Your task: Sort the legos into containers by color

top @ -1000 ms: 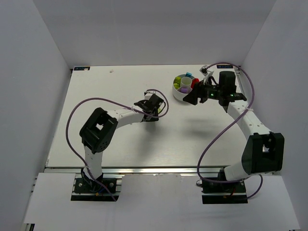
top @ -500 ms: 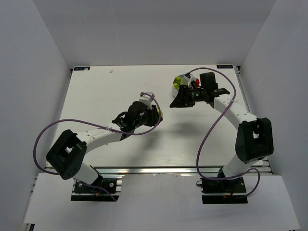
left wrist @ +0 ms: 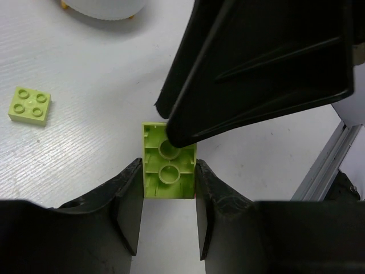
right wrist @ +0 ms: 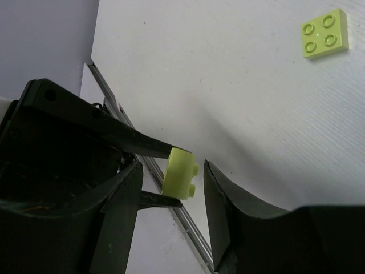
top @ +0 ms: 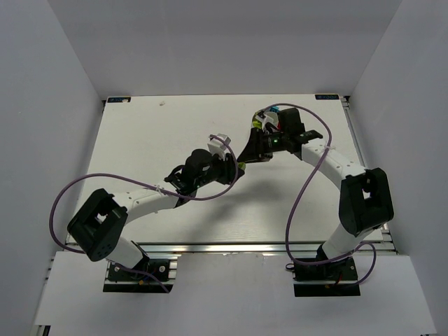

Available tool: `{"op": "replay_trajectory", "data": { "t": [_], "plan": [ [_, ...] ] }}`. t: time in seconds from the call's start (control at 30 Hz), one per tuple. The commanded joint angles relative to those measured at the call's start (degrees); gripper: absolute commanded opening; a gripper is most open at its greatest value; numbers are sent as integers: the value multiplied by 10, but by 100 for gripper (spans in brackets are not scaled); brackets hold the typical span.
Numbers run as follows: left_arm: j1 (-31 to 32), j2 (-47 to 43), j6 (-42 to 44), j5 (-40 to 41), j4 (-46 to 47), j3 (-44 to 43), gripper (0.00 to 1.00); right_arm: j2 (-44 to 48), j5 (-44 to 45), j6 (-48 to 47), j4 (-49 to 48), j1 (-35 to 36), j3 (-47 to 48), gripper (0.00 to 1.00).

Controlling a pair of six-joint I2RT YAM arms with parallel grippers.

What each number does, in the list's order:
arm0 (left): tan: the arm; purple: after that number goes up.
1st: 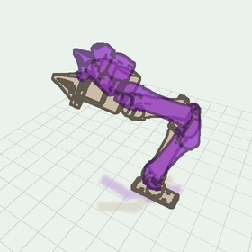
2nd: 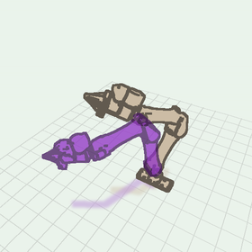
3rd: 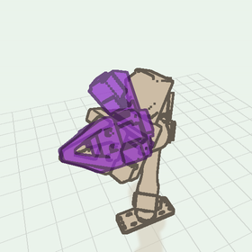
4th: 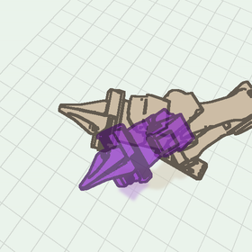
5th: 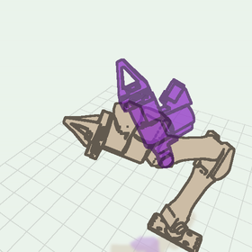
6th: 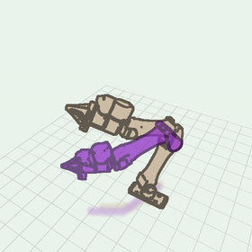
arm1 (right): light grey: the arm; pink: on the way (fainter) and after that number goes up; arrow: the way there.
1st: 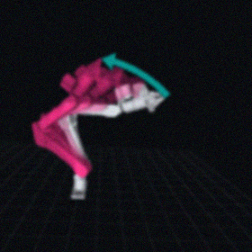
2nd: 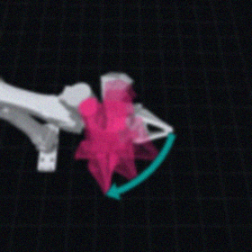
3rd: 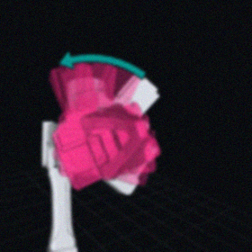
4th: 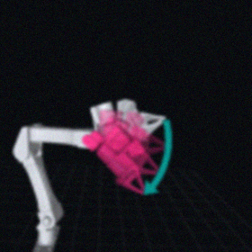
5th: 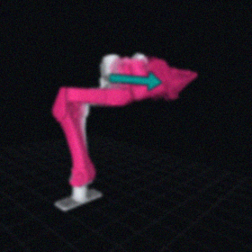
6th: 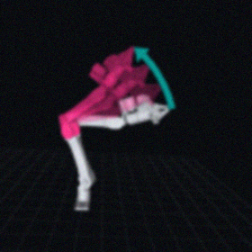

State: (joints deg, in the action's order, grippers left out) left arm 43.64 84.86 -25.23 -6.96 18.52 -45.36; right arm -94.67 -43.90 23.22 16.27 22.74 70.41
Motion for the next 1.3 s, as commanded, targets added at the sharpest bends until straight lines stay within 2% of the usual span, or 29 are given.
{"op": "replay_trajectory", "data": {
  "t": [0.0, 0.2, 0.43, 0.6, 0.67, 0.77, 0.8, 0.87, 1.0, 1.03, 1.07, 1.2, 1.27],
  "plan": [
    [9, -15, 14, -16, 23, -12, 14, -7, -9, 17, -19, 7, 1, 52],
    [11, -14, 15, -9, 26, -15, 14, -9, -13, 19, -15, 16, -6, 51],
    [15, -13, 33, 19, 11, -30, 14, -2, -12, 12, -6, 23, -21, 42],
    [17, -11, 43, 30, 4, -38, 15, -1, -19, 10, -5, 24, -23, 33],
    [17, -10, 44, 32, 4, -39, 15, -2, -22, 9, -6, 24, -20, 24],
    [17, -9, 42, 34, -2, -42, 27, -2, -30, 9, -13, 23, -12, 10],
    [17, -11, 39, 38, -6, -44, 42, -1, -31, 6, -15, 22, -7, 7],
    [17, -16, 34, 58, -16, -43, 58, -3, -29, -5, -15, 20, 14, 2],
    [17, -43, 18, 109, -15, -30, 75, -12, 2, -57, 9, 4, 69, 0],
    [17, -49, 13, 119, -16, -21, 82, -18, 10, -77, 14, -1, 81, 0],
    [17, -56, 9, 128, -18, -17, 85, -22, 23, -87, 17, -5, 94, 0],
    [17, -82, -12, 171, -38, -2, 86, -38, 61, -123, 25, -35, 158, 0],
    [17, -85, -27, 192, -71, -2, 88, -46, 110, -149, 18, -43, 174, 0]
  ]
}}
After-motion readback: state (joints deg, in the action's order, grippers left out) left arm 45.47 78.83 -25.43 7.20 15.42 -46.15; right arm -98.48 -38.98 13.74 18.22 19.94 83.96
